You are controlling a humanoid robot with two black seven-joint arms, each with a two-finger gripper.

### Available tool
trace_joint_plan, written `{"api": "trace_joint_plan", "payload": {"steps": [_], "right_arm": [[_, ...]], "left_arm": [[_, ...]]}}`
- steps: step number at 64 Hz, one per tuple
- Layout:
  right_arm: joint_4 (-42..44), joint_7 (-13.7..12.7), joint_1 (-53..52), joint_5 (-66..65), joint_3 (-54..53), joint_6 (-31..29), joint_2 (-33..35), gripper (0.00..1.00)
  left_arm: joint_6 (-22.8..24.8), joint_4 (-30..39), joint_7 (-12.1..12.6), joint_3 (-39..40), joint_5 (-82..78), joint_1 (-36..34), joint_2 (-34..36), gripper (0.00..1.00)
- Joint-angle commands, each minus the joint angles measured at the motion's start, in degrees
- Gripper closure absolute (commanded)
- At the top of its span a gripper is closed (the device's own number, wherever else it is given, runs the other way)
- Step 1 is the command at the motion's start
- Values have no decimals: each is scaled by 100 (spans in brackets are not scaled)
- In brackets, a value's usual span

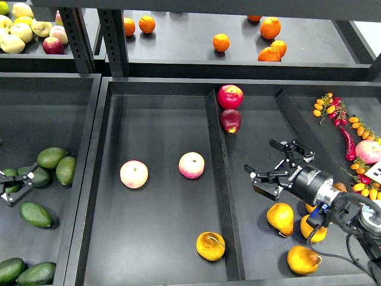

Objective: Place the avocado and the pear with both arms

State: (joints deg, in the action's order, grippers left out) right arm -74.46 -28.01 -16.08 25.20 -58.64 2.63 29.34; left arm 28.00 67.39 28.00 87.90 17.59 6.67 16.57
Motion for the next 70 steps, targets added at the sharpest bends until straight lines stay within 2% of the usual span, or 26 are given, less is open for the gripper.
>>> {"api": "trace_joint_plan", "payload": {"steps": [1, 3, 10, 22, 32, 50, 70], "right_arm": [[-25, 1, -482, 3, 747, -16, 273, 0], [-16, 1, -806, 3, 1228, -51, 352, 0], [-25, 1, -1229, -15, 1872, -78, 371, 0], [-16, 1, -1792, -409, 2725, -596, 406, 0], [11, 1, -2004, -595, 3112, -711, 406, 0], [19, 1, -1969, -612, 3631, -711, 327, 0], [142, 1, -2153, -674, 4993, -693, 265, 0]], "left_arm": [[0, 274, 0, 148, -1, 273, -435, 2], [0, 300, 0, 218, -1, 413, -654, 2], [0, 301, 0, 253, -1, 590, -848, 2], [0, 301, 0, 333, -1, 722, -1226, 2], [0, 309, 0, 394, -10, 731, -1648, 2], [0, 380, 0, 412, -71, 722, -1657, 2], [0, 441, 0, 517, -62, 731, -1657, 1]]}}
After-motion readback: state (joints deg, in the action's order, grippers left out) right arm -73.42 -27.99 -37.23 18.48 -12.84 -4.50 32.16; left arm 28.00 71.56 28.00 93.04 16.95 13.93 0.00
